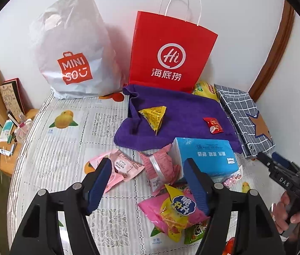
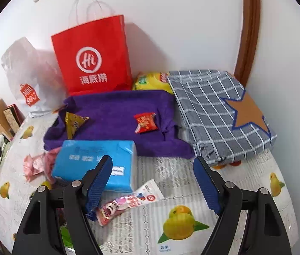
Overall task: Organize snacks
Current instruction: 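Grasp the pink-white stick snack with the right tool while the left tool approaches a pink candy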
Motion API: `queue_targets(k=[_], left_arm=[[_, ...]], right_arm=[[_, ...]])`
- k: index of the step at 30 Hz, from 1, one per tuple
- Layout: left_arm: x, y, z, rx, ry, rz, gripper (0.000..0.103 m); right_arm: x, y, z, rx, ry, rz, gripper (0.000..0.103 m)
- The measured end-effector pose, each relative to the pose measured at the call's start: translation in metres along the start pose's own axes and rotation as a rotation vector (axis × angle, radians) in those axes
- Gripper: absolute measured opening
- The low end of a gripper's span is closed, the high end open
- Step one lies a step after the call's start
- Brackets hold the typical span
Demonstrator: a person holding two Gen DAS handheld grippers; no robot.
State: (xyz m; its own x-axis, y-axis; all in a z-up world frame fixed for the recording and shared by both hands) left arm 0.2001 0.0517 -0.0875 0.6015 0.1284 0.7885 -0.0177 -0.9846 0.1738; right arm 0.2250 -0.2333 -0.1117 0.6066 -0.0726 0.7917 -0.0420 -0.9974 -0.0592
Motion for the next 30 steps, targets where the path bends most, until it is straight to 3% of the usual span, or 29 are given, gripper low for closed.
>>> queue_targets(k=[5, 10, 15, 19, 24, 25, 29, 30], left_arm=[[-0.005, -0.014, 0.007, 0.021, -0.013, -0.037, 0.069], [-0.014, -0.036, 0.014, 0.062, -0.030, -0.060, 0.068], [-0.022, -0.049, 0.020, 0.072, -0.053, -0.090, 0.069], [-0.026, -0.055, 0.023, 0.082, -0.066, -0.087, 0.068], [-0.030, -0.058, 0.027, 0.087, -0.074, -0.089, 0.069], [-0.031, -0.059, 0.028, 0.088, -0.076, -0.090, 0.069], [-0.035, -0.062, 0.033, 0.097, -0.085, -0.090, 0.068], [-0.036, -0.063, 0.034, 0.101, -0.088, -0.093, 0.068]], right_arm=[[-0.030, -0.010, 0.015, 0.064, -0.107, 0.007, 0.062], [-0.062, -0.023, 0.029, 0.088, -0.187, 0.031, 0.057], [-0.081, -0.032, 0.040, 0.082, -0.233, 0.066, 0.056], [-0.086, -0.036, 0.049, 0.047, -0.244, 0.081, 0.063], [-0.097, -0.041, 0.061, 0.002, -0.276, 0.018, 0.066], [-0.099, -0.041, 0.061, 0.002, -0.276, 0.003, 0.064], [-0.100, -0.029, 0.053, 0.005, -0.269, -0.039, 0.030], [-0.100, -0.025, 0.052, 0.008, -0.271, -0.034, 0.027]])
Point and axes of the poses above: each gripper's, at about its wrist camera, not at the fingertips, and z roughly the way its jaws point, y to its right, x to its top, the point moved 7 cm from there along z, roughly the way its jaws point, and after that the axes turned 15 degrees about y, right-handed, at the moved point
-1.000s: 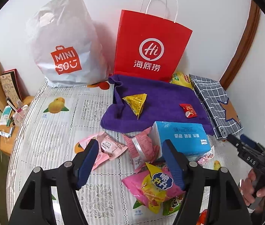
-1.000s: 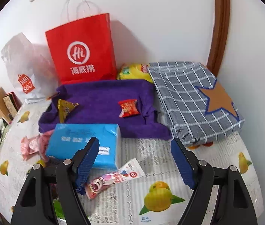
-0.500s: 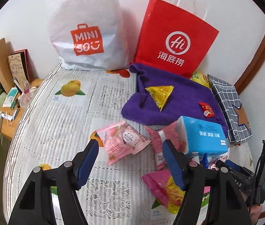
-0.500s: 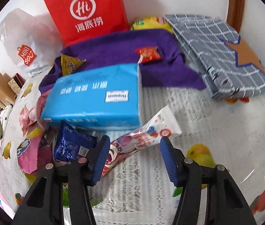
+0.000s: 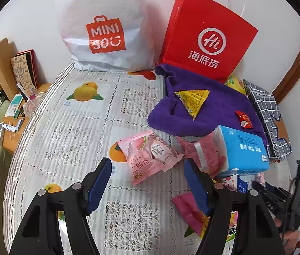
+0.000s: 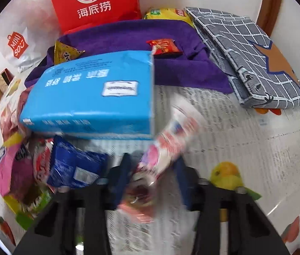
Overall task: Organize snacks
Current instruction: 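Grasp the pink-white stick snack with the right tool while the left tool approaches a pink candy, then lift the stick snack with the right tool while the left tool grasps the pink wrapped candy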
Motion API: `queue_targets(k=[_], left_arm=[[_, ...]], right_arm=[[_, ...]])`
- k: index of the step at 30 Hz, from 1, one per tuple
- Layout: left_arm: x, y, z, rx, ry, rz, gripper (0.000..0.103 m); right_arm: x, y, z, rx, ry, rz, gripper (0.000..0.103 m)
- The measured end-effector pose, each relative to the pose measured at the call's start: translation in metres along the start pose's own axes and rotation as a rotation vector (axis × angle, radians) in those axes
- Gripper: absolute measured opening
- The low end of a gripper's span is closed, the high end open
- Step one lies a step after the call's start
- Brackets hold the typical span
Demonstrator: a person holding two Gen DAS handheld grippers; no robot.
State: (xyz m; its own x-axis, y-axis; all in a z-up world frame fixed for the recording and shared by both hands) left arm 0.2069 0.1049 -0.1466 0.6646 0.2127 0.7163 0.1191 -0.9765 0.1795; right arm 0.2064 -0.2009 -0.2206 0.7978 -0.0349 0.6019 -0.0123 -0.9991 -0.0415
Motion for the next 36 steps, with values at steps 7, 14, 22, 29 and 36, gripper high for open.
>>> queue_targets(k=[7, 14, 22, 29, 36], left_arm=[[-0.012, -0.006, 0.018, 0.033, -0.047, 0.003, 0.068], [-0.014, -0.017, 0.037, 0.040, -0.071, -0.033, 0.068], [-0.015, -0.015, 0.069, 0.061, -0.107, -0.038, 0.067], [-0.018, -0.016, 0.084, 0.006, -0.124, -0.112, 0.046], [-0.014, -0.001, 0.079, -0.001, -0.138, -0.043, 0.030]], right_arm=[[-0.004, 0.031, -0.004, -0.015, 0.040, 0.021, 0.024], [-0.007, 0.030, -0.005, -0.029, 0.108, -0.042, 0.024], [-0.003, 0.032, -0.001, -0.001, 0.131, -0.057, 0.025], [-0.002, 0.033, -0.001, 0.028, 0.121, -0.052, 0.025], [-0.002, 0.032, -0.002, 0.040, 0.089, -0.064, 0.030]])
Point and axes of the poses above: each gripper's, at about its wrist camera, not at the fingertips, and z roughly the way its jaws point, y to its right, x to its top, the point moved 7 cm from there along z, roughly the way its jaws point, and after that the axes turned 15 degrees about y, right-handed, at the moved point
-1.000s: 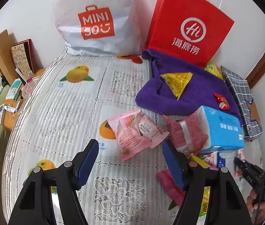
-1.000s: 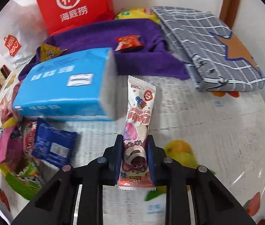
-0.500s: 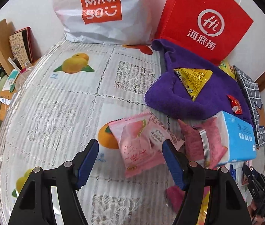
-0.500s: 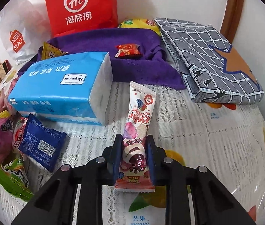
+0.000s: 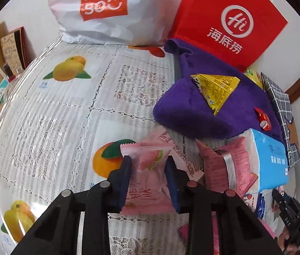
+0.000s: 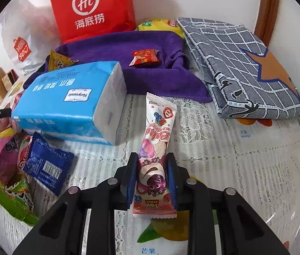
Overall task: Organize snacks
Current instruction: 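Lift the stick snack with the right tool while the left tool grasps the pink wrapped candy, then carry both snacks over the purple towel with both tools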
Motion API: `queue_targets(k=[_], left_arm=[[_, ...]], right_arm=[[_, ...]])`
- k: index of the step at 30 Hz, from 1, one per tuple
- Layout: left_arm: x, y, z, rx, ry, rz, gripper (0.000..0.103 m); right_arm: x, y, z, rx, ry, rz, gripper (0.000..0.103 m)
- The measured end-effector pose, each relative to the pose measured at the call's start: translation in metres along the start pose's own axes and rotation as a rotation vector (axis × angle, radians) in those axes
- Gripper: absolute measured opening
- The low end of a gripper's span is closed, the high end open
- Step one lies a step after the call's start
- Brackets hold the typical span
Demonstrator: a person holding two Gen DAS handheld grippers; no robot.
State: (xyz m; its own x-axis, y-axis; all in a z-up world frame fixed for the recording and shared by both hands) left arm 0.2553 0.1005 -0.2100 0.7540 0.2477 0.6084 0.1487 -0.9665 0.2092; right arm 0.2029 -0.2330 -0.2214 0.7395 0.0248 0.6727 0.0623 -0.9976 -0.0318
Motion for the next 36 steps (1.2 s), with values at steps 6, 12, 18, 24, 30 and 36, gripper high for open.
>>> queue_targets(k=[6, 12, 18, 24, 30, 36], left_arm=[[-0.010, -0.003, -0.007, -0.003, 0.005, 0.001, 0.030], [-0.023, -0.005, -0.008, 0.008, 0.016, 0.024, 0.037], [-0.019, 0.002, -0.024, -0.027, 0.038, 0.034, 0.027], [-0.021, 0.008, -0.040, -0.054, 0.053, 0.039, 0.025], [-0.022, 0.016, -0.060, -0.083, 0.077, 0.047, 0.025], [-0.020, 0.038, -0.079, -0.121, 0.095, 0.069, 0.025]], right_arm=[[-0.008, 0.000, -0.007, -0.010, 0.002, -0.009, 0.040], [-0.010, 0.000, -0.012, -0.015, 0.009, -0.004, 0.028], [-0.004, 0.002, -0.028, -0.019, 0.052, 0.004, 0.027], [0.006, 0.004, -0.045, -0.029, 0.091, 0.011, 0.027], [0.016, 0.003, -0.061, -0.018, 0.123, 0.018, 0.027], [0.029, -0.008, -0.078, 0.022, 0.161, 0.037, 0.027]])
Point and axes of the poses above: each gripper's, at about its wrist camera, not at the fingertips, and z roughly the way its jaws point, y to its right, x to its top, the point moved 7 cm from there along z, roughly the way its jaws point, and after that the axes turned 15 degrees about y, right-handed, at the moved point
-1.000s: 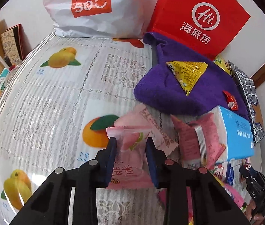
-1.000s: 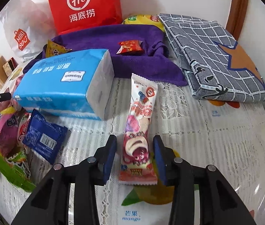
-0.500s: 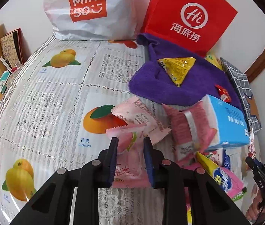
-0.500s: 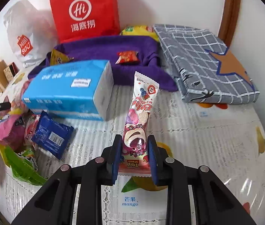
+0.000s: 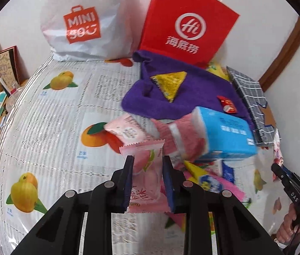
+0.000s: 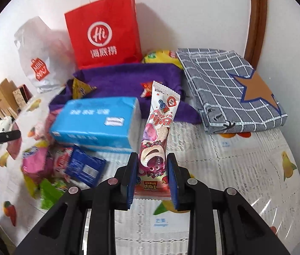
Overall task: Organize snacks
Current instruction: 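Carry both snacks over the purple towel with both tools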
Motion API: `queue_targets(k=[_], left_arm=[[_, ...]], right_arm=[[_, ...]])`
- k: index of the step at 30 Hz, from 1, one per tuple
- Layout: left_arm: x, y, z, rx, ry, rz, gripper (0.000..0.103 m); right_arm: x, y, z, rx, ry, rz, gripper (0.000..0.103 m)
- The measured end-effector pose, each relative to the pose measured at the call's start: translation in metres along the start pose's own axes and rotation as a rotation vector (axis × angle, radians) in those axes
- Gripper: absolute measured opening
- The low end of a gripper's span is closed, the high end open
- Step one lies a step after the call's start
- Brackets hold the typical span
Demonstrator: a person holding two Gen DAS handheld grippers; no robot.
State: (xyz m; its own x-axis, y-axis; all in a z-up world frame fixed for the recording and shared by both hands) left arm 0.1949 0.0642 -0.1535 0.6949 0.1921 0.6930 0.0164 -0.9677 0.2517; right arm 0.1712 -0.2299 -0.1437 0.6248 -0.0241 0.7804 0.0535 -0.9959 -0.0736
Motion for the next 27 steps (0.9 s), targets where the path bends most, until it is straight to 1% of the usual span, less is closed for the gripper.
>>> queue_targets(k=[6, 13, 21, 27], left_arm=[[0.007, 0.027, -0.009, -0.036, 0.012, 0.022, 0.025], [0.020, 0.061, -0.015, -0.069, 0.033, 0.070, 0.025], [0.039, 0.091, -0.018, -0.092, 0.064, 0.121, 0.025], [0.054, 0.104, -0.012, -0.109, 0.072, 0.126, 0.025]], right_arm=[[0.016, -0.015, -0.010, 0.029, 0.030, -0.016, 0.027], [0.038, -0.022, -0.016, 0.058, 0.067, -0.024, 0.027], [0.064, -0.018, -0.013, 0.069, 0.100, -0.015, 0.027], [0.079, -0.020, -0.003, 0.077, 0.114, -0.017, 0.027]])
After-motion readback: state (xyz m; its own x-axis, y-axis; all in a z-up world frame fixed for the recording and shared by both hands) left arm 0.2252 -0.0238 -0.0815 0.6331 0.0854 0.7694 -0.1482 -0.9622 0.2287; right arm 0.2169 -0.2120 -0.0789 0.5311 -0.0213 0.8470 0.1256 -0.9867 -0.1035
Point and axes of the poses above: each gripper's, at about its wrist camera, not at the fingertips, and z roughly the way its jaws point, y to its right, x to its top, the point moved 7 cm from there along z, roughly the way its jaws point, and after that the axes turned 15 degrees about y, right-handed, at the moved point
